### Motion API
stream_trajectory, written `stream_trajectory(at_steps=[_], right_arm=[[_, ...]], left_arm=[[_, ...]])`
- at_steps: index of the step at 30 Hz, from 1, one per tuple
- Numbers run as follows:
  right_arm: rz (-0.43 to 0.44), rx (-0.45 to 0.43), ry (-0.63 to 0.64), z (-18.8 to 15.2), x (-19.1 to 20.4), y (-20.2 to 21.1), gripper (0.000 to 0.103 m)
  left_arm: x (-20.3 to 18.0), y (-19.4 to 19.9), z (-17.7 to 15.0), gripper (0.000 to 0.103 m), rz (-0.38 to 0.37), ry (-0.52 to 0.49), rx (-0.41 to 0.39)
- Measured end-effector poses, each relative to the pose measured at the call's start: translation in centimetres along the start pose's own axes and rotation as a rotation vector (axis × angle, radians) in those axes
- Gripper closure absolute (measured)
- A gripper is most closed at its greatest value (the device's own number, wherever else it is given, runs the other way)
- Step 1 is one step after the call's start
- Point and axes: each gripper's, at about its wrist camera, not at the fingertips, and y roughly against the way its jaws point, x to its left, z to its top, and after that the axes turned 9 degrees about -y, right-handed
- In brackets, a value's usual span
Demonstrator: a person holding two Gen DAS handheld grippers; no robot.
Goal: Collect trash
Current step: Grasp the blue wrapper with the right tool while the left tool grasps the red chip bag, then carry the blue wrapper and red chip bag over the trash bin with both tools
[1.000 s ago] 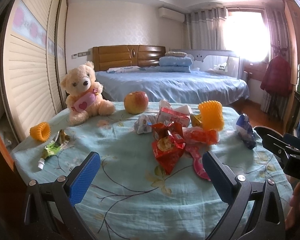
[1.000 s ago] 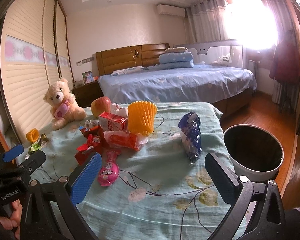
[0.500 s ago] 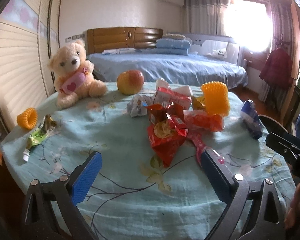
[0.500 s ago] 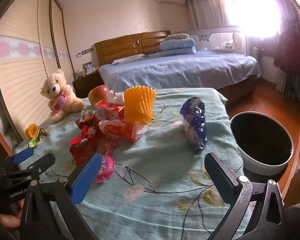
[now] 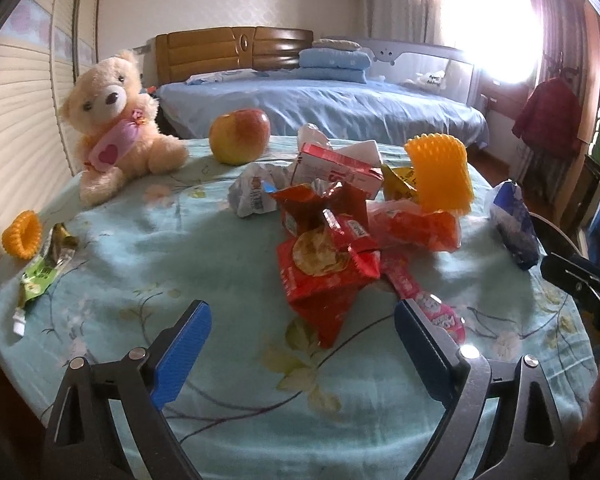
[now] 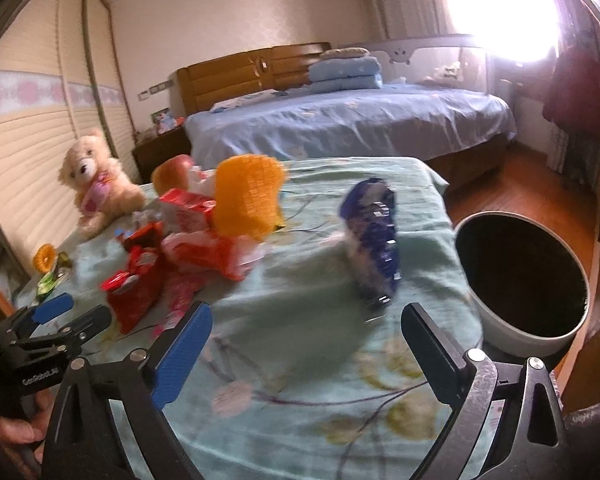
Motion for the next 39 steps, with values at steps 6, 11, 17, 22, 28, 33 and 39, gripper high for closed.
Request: stream_trajectory(at_steps=[6,11,17,22,28,33,39], right_arm=[[-0.027,0.022,-0.009,2.0,-1.6,-1.7,0.007],[-0.037,0.069,-0.02,3.3,-2.7,-3.7,0.012],[-0.013,0.147,-0.056,3.5,-4.1,-5.5,0.043],[0.006,0.162,-0.08,3.3,-4.6,-5.4,0.074],[0.009,0.136,-0.083,3.0,-4.4,-4.2,0.079],[0.022,0.119,-0.095,2.6,-4.6,-2.8,0.08],[0.017,0.098,-0.114,2.4,-5.6,-1.1,0.08]], left_arm=[[-0.8,-1.7,1.3,0.011,0.006,-0.028,0.014],[-1.3,-3.5,1.9,0.02,0.014,-0.028,0.049],[-1.6,-5.0,2.4,0.059,-0.017,-0.027,0.092],[-1.0,-5.4,2.5,0.071,-0.062,0.001,0.101],[-1.0,-4.1,2.2,0.081,-0.078,0.003,0.073],[-1.9,-1.8,2.4,0.081,-0.1,-0.021,0.023],[-3.8,-0.7,2.5,0.082,-0.157,-0.068,0.002]])
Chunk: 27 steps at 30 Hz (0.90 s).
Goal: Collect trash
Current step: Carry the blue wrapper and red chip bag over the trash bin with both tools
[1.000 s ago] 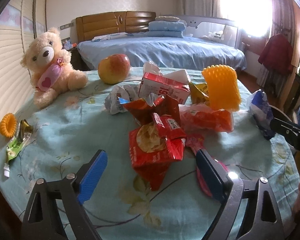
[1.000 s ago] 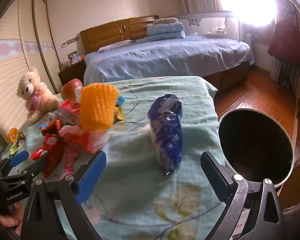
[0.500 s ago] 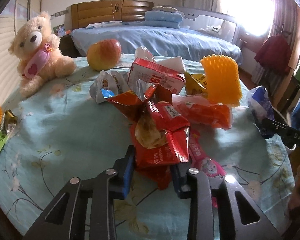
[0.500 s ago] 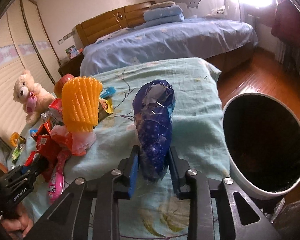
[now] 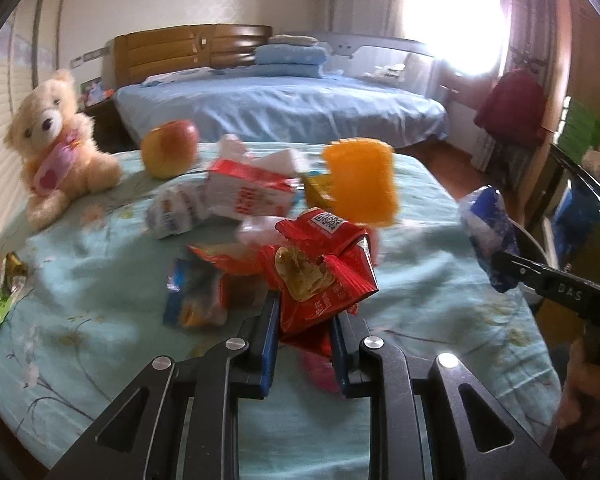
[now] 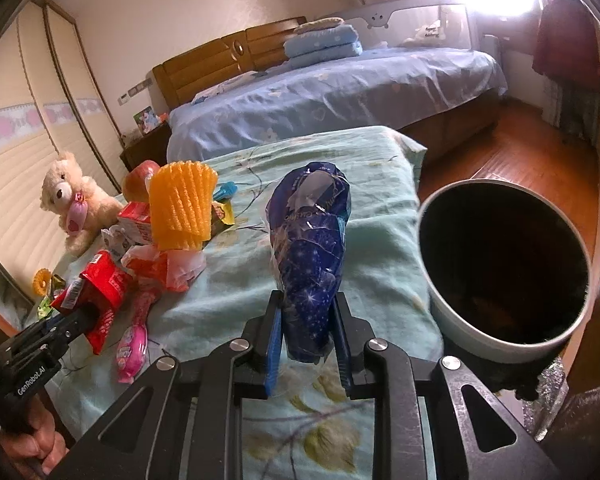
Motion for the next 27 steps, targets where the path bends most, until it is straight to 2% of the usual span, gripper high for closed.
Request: stream_trajectory(at_steps=[10,27], right_arm=[[-0.035,-0.037,-0.03,0.1,-2.6,2.5,0.08],[-0.123,-0.071,-0.095,1.1,-7.7,4.3,0.08]], left_arm=[[-3.7,-1.0,1.3,0.082,-0.086,-0.073,0.01],[-8.9,-5.9,4.9,0.082,-0.179,-0.173,0.021]])
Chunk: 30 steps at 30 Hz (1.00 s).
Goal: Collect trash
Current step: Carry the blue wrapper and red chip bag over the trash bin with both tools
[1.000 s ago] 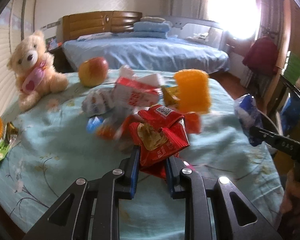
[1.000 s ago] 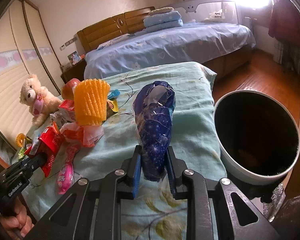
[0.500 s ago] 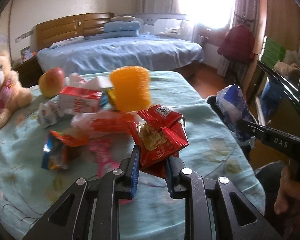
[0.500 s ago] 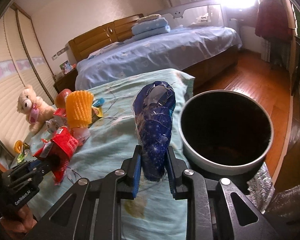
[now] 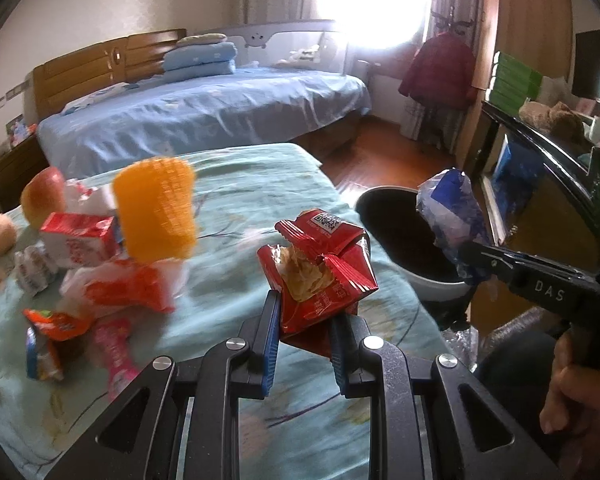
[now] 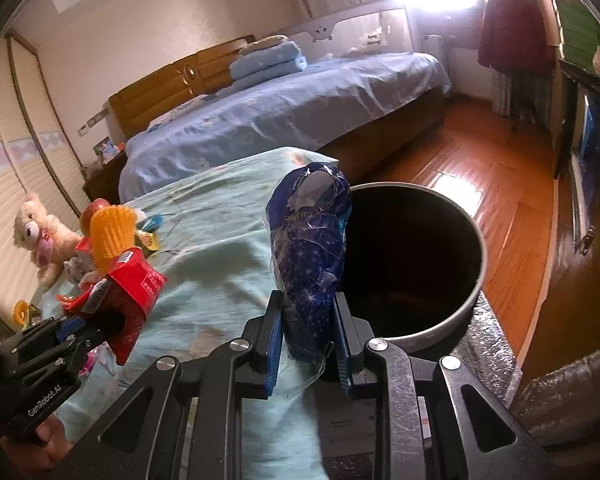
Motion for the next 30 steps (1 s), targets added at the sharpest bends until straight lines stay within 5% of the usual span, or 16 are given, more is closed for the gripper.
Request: stream_trajectory(at_steps=[30], right_arm=[[-0.059,0.039,-0.084,3.0,-6.9,-2.5,0.08]], left_arm=[[-4.8,-8.4,6.4,0.082,-0.076,-0.065,0.04]])
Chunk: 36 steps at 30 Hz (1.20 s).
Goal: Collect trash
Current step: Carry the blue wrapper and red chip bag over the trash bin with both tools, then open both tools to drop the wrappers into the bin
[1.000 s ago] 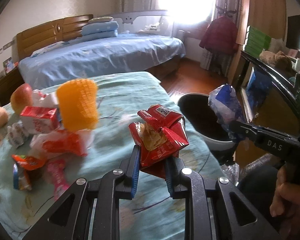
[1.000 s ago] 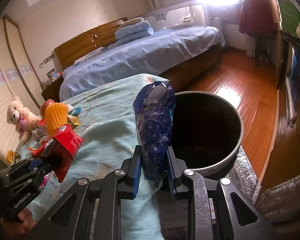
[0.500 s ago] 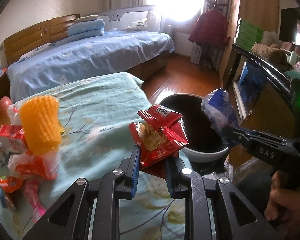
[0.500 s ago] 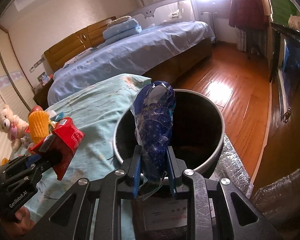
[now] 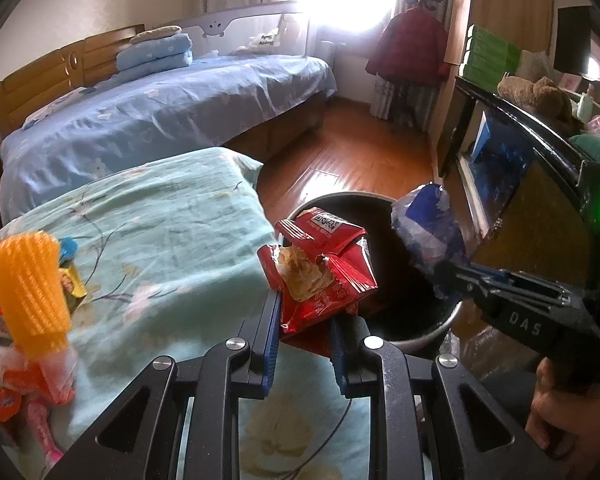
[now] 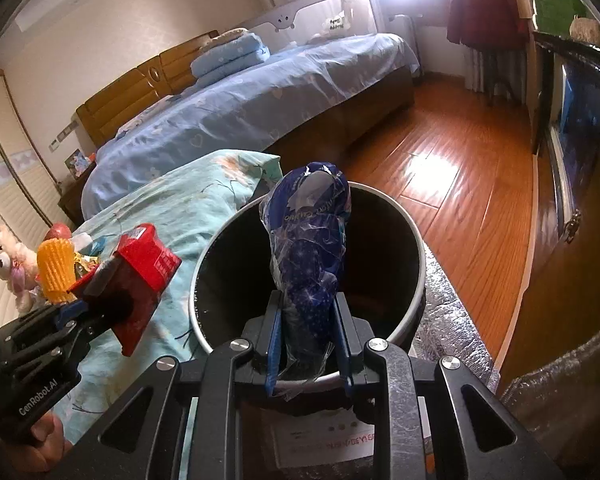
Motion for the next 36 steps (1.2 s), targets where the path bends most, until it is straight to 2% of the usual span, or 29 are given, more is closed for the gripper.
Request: stream_trajectory(at_steps=[22,25,27,28,29,30,32,34,36], right_arm=[[-0.022,0.052,-0.007,1.3,-0.6,-2.1,0.08],[-0.02,0.055,-0.01,1.4,-0.6,-2.3,0.077],[-0.02,0.056,-0.016,1.5,-0.7,-2.3,0.075],[-0.017,0.056,-0.019,1.5,-0.8,-2.3,0.073],[-0.017,0.058,-0.023,1.6,-0.8,-2.3,0.066],[-0.021,0.057,-0.026,1.6,-0.8,-2.4,0.064],[-0.025,0.052,-0.025,1.5,-0.8,-2.2,0.06],[-0.017,0.046,-0.03,1.5,-0.7,-1.9,0.053],[-0.006,0.036,-0.032,1.3,-0.6,-1.5,0.051]], left_arm=[[-1.1,-4.1,2.2,0.081,-0.013,-0.017,0.038],[-1.3,-4.2,2.3,0.08,-0.011,-0.021,0.038],[-1.3,-4.4,2.3,0.078,-0.015,-0.021,0.042],[-1.4,-4.4,2.3,0.074,-0.015,-0.018,0.044],[-1.3,-4.3,2.2,0.069,-0.012,-0.016,0.047],[-1.3,-4.2,2.2,0.067,-0.012,-0.014,0.043],[-1.1,-3.8,2.0,0.056,-0.007,-0.007,0.038],[-0.7,-3.3,1.6,0.053,-0.006,0.009,0.03],[-0.4,-2.7,1.2,0.049,-0.005,0.022,0.028]])
